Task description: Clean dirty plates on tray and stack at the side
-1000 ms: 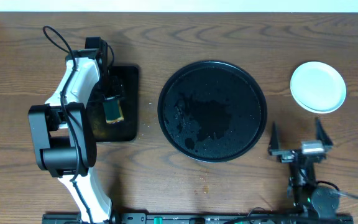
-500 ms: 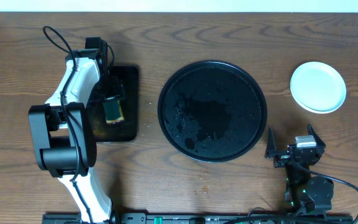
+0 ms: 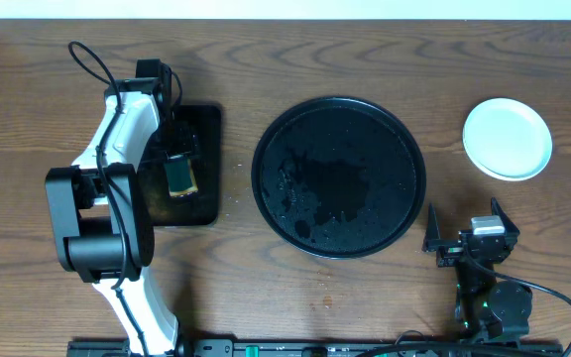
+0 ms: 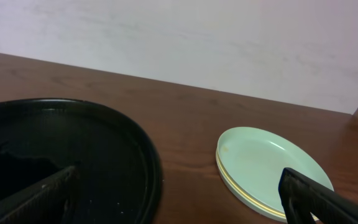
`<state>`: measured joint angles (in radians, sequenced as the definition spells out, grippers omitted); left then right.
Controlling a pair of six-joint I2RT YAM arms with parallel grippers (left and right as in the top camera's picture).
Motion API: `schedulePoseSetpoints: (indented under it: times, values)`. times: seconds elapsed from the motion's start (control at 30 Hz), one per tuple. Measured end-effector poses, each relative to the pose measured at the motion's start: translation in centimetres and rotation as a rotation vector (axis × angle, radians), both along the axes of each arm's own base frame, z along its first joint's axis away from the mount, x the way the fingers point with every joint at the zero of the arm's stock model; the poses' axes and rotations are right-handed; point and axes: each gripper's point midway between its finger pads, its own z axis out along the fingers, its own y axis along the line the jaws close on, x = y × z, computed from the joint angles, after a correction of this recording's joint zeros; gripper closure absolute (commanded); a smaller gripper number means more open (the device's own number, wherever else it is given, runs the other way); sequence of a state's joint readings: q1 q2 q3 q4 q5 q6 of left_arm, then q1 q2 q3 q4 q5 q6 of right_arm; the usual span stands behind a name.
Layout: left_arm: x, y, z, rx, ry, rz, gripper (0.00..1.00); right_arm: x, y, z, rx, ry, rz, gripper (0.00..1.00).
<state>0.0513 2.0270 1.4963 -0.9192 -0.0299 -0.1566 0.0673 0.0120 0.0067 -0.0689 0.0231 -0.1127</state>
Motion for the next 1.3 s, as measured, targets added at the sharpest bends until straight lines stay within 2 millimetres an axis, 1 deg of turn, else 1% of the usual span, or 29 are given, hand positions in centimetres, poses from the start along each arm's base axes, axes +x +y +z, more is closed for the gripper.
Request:
schedulePoseSetpoints:
  times: [0.07, 0.13, 0.2, 0.23, 0.27, 0.3, 0.33, 0.37, 0.4, 0.47, 0.5, 0.57, 0.6, 0.63, 0.67, 0.7, 0.77, 0.8, 0.87, 0.9, 0.93, 0.97, 1.0, 1.07, 1.13, 1.23, 1.27, 1.3]
  values:
    - [0.1, -0.2, 0.3, 0.001, -0.008, -0.006, 0.16, 0.0, 0.0, 0.0, 0.000, 0.000, 0.000, 0.01]
    - [0.4, -0.9, 1.7, 0.002, -0.047, -0.024, 0.16, 0.0, 0.0, 0.0, 0.000, 0.000, 0.000, 0.01]
    - [0.6, -2.5, 5.0, 0.004, -0.133, -0.065, 0.16, 0.0, 0.0, 0.0, 0.000, -0.001, 0.000, 0.01]
    - [0.7, -3.4, 7.1, 0.001, -0.188, -0.088, 0.16, 0.0, 0.0, 0.0, 0.000, 0.000, -0.001, 0.01]
    - [0.7, -4.6, 10.0, -0.002, -0.267, -0.117, 0.16, 0.0, 0.0, 0.0, 0.000, 0.000, -0.001, 0.01]
    - [0.3, -5.9, 13.6, -0.009, -0.365, -0.150, 0.16, 0.0, 0.0, 0.0, 0.000, -0.001, -0.001, 0.01]
    - [-0.2, -6.7, 16.2, -0.016, -0.437, -0.171, 0.16, 0.0, 0.0, 0.0, 0.000, 0.000, -0.001, 0.01]
    - [-1.2, -7.6, 19.7, -0.027, -0.536, -0.195, 0.16, 0.0, 0.0, 0.0, 0.000, -0.001, -0.001, 0.01]
    - [-2.4, -7.9, 22.9, -0.036, -0.625, -0.208, 0.16, 0.0, 0.0, 0.0, 0.000, 0.000, -0.002, 0.01]
    - [-4.4, -7.9, 26.8, -0.045, -0.743, -0.212, 0.16, 0.0, 0.0, 0.0, 0.000, -0.001, -0.002, 0.01]
    - [-5.9, -7.6, 29.2, -0.049, -0.816, -0.210, 0.16, 0.0, 0.0, 0.0, 0.000, 0.000, -0.002, 0.01]
    - [-8.2, -7.2, 32.3, -0.055, -0.920, -0.207, 0.16, 0.0, -0.1, 0.0, 0.000, 0.000, -0.003, 0.01]
    - [-9.7, -7.0, 33.9, -0.059, -0.979, -0.205, 0.16, 0.0, -0.1, 0.0, 0.000, -0.001, -0.004, 0.01]
    - [-11.7, -6.6, 35.8, -0.063, -1.051, -0.202, 0.16, 0.0, -0.1, 0.0, 0.000, 0.000, -0.004, 0.01]
    - [-12.5, -6.5, 36.5, -0.064, -1.077, -0.201, 0.16, 0.0, -0.1, 0.0, 0.000, -0.001, -0.004, 0.01]
    - [-14.0, -6.1, 37.3, -0.060, -1.116, -0.197, 0.16, 0.0, -0.1, 0.0, 0.000, -0.001, -0.004, 0.01]
    - [-16.7, -5.3, 37.9, -0.046, -1.164, -0.190, 0.16, 0.0, -0.1, 0.0, 0.000, -0.001, -0.004, 0.01]
    - [-18.8, -4.6, 37.5, -0.030, -1.181, -0.182, 0.16, 0.0, -0.1, 0.0, 0.000, 0.000, -0.004, 0.01]
    - [-21.5, -3.8, 36.6, -0.011, -1.223, -0.170, 0.16, 0.0, -0.1, 0.1, 0.000, -0.003, -0.004, 0.01]
    - [-22.8, -3.5, 35.6, -0.003, -1.238, -0.161, 0.16, 0.0, -0.1, 0.1, 0.000, -0.002, -0.004, 0.01]
    - [-23.5, -3.3, 35.0, 0.003, -1.248, -0.154, 0.16, 0.0, -0.1, 0.1, 0.000, -0.003, -0.005, 0.01]
    - [-24.2, -3.0, 33.7, 0.013, -1.259, -0.143, 0.16, 0.0, -0.1, 0.0, 0.000, -0.002, -0.004, 0.01]
    - [-24.5, -2.7, 32.2, 0.024, -1.258, -0.132, 0.16, 0.0, -0.1, 0.0, -0.001, -0.002, -0.004, 0.01]
    - [-24.5, -2.3, 30.2, 0.040, -1.282, -0.110, 0.16, 0.0, -0.1, 0.1, -0.001, -0.002, -0.004, 0.01]
    - [-24.1, -2.1, 29.6, 0.052, -1.340, -0.091, 0.16, 0.0, -0.1, 0.0, -0.001, -0.002, -0.005, 0.01]
    - [-22.8, -2.0, 31.2, 0.058, -1.518, -0.069, 0.16, 0.0, -0.1, 0.1, -0.001, -0.002, -0.005, 0.01]
    - [-22.2, -2.2, 32.3, 0.055, -1.630, -0.068, 0.16, 0.0, -0.1, 0.0, -0.001, -0.002, -0.004, 0.01]
    - [-21.9, -2.3, 32.9, 0.050, -1.685, -0.073, 0.16, 0.0, -0.1, 0.1, -0.001, -0.002, -0.004, 0.01]
